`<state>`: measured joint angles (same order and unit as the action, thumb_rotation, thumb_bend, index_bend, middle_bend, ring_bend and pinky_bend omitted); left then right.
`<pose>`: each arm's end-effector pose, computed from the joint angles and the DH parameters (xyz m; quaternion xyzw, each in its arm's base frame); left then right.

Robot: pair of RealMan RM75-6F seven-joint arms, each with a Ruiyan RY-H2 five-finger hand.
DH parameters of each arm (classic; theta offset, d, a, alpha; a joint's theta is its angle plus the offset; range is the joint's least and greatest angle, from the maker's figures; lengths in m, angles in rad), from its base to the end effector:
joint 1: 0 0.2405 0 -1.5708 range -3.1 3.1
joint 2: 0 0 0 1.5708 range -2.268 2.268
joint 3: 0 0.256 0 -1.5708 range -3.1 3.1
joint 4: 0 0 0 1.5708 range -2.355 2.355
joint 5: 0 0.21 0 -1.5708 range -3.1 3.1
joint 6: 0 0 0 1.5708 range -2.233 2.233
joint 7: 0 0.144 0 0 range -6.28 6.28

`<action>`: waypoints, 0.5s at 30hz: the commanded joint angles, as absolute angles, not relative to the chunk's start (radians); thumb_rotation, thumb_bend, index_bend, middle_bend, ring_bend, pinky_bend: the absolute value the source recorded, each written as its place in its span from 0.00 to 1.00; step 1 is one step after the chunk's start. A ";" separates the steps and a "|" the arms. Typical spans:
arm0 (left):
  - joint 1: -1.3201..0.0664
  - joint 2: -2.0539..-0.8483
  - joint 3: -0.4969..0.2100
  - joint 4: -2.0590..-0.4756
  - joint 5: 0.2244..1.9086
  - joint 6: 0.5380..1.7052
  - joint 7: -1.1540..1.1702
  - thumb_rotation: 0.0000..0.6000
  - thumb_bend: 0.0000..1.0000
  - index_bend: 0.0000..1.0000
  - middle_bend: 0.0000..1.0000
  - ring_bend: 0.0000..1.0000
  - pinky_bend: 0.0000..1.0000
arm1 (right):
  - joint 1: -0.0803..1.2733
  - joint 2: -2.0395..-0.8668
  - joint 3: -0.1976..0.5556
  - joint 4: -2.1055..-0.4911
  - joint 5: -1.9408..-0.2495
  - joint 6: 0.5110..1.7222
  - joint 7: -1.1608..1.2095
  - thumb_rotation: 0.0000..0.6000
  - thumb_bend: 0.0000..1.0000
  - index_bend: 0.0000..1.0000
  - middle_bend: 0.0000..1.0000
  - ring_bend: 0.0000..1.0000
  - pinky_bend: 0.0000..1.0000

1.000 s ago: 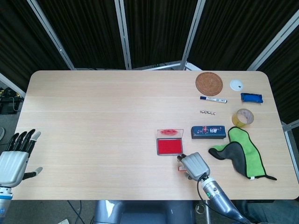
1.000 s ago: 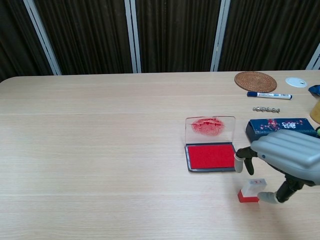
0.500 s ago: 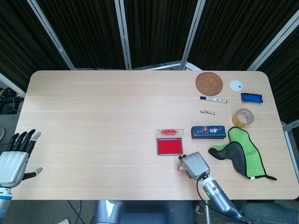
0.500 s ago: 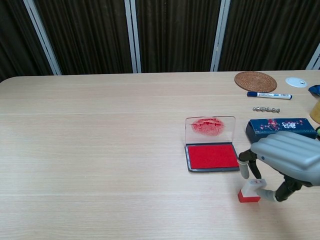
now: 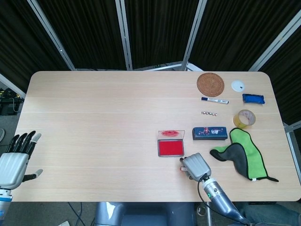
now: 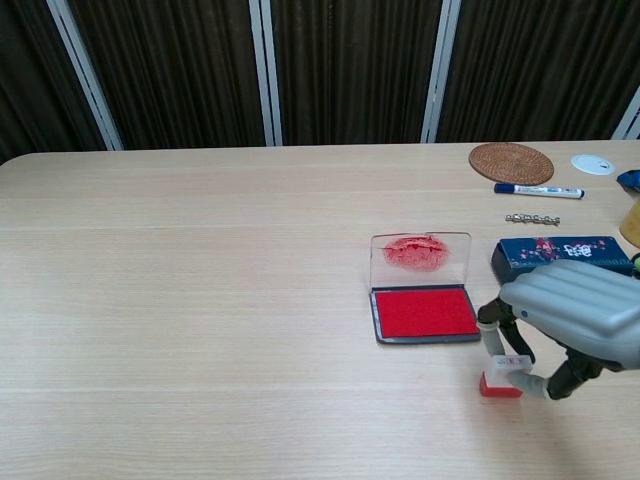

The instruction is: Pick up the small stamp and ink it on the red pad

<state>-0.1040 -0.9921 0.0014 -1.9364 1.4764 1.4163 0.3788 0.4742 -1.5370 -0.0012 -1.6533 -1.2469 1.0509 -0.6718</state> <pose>-0.2605 0.1693 0.1563 -0.6603 -0.3605 -0.3031 0.5850 -0.1968 -0.2338 -0.0341 0.8046 -0.3285 0.2647 0.4179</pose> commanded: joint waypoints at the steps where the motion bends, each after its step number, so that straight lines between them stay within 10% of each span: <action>1: -0.104 -0.992 0.002 -1.937 1.475 1.415 0.379 1.00 0.00 0.00 0.00 0.00 0.00 | 0.475 -1.525 0.010 -1.666 -1.266 1.066 -0.641 1.00 0.33 0.55 0.61 0.85 1.00; 15: -0.111 -0.991 0.005 -1.940 1.469 1.402 0.383 1.00 0.00 0.00 0.00 0.00 0.00 | 0.566 -1.514 0.164 -1.632 -1.210 1.024 -0.508 1.00 0.36 0.55 0.61 0.85 1.00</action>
<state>-0.1113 -0.9911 0.0049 -1.9404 1.4690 1.4020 0.3827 0.5471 -1.4970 0.1439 -1.6558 -1.2310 1.0397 -0.5301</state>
